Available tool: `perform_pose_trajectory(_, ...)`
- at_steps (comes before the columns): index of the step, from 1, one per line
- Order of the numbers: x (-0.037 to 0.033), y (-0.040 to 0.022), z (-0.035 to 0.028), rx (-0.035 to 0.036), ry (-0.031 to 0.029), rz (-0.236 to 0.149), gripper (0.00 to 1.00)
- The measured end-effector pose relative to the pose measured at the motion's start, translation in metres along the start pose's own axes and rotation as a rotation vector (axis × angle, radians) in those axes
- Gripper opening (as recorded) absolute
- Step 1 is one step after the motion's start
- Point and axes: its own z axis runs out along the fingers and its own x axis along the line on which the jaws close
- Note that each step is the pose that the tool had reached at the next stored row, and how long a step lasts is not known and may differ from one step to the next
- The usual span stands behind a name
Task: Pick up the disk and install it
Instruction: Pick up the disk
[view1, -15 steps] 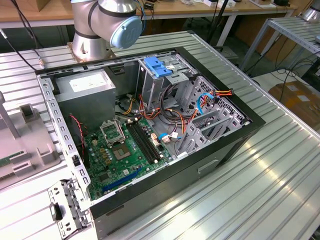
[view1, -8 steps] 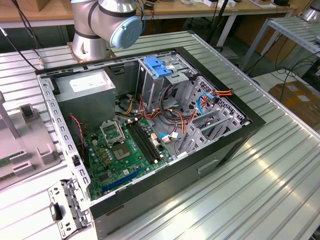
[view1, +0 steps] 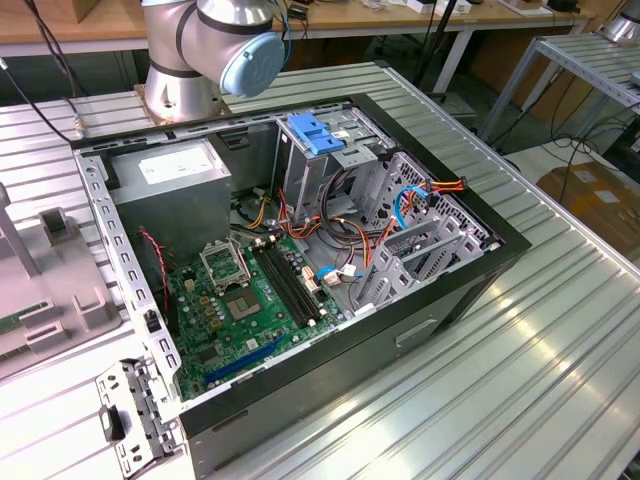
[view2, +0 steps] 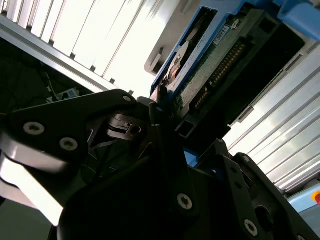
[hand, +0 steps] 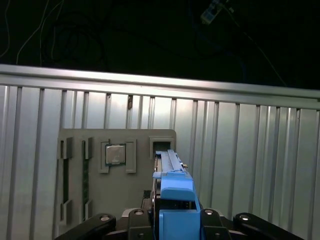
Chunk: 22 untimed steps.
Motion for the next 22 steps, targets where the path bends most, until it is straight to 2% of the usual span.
perform_pose_trajectory(22,-0.0014,0.0005,-0.0204,-0.0001,0.0000,0.000,0.37)
